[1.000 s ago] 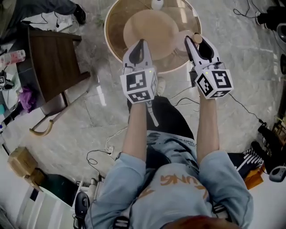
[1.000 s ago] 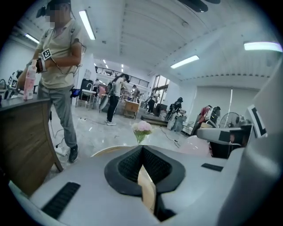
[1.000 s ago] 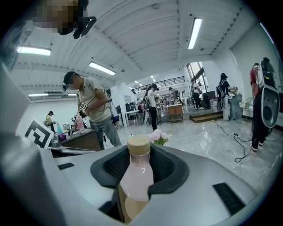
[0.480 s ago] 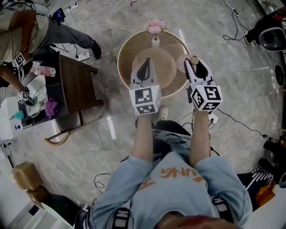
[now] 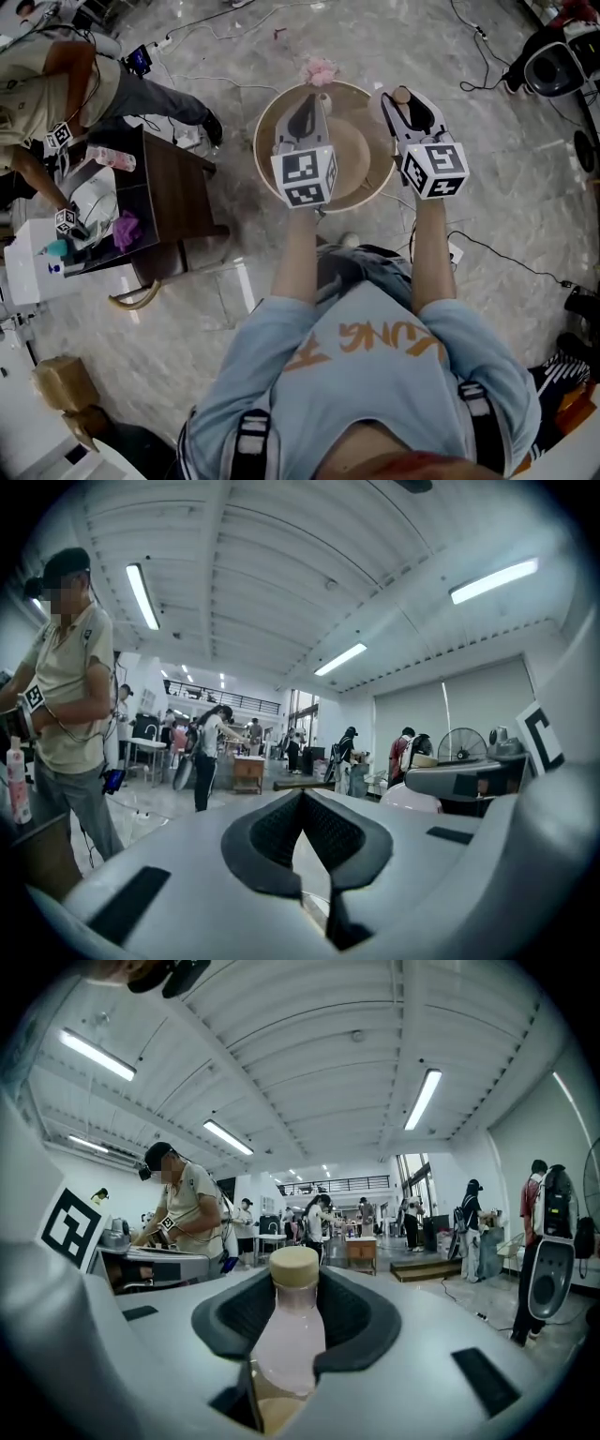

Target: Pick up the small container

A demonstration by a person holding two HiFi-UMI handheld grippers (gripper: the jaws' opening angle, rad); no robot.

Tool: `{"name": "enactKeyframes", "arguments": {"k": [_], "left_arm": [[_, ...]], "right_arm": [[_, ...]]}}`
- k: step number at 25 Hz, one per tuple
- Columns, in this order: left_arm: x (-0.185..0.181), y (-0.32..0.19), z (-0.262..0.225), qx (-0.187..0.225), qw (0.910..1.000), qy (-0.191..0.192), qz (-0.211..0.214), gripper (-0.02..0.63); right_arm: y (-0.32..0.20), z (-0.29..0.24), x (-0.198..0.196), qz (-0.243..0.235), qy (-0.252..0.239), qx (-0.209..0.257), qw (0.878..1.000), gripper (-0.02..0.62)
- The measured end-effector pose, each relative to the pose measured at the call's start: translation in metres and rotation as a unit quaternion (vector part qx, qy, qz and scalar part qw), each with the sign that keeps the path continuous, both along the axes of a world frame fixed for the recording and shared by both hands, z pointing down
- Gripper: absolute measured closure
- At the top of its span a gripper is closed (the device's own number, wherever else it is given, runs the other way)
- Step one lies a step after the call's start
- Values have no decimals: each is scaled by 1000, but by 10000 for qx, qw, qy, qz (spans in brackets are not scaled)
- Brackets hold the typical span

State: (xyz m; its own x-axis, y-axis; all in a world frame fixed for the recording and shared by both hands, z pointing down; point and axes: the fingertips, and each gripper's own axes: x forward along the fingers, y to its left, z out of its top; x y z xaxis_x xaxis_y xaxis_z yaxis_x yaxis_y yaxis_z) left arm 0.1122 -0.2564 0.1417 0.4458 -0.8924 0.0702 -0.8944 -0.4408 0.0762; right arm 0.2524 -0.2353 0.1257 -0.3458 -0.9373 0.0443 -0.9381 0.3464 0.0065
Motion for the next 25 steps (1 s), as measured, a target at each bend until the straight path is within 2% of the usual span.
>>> {"name": "enactKeyframes", "arguments": {"k": [6, 13, 25], "left_arm": [[-11, -10, -25, 189, 9997, -54, -169, 583], [-29, -16, -31, 270, 9990, -110, -341, 583], [-25, -19, -31, 289, 9989, -91, -349, 583]], "right_arm": [[-14, -26, -6, -173, -9, 253, 9995, 443], [-23, -30, -27, -402, 25, 343, 9986, 442], [-23, -27, -20, -401, 54, 342, 9986, 442]]}}
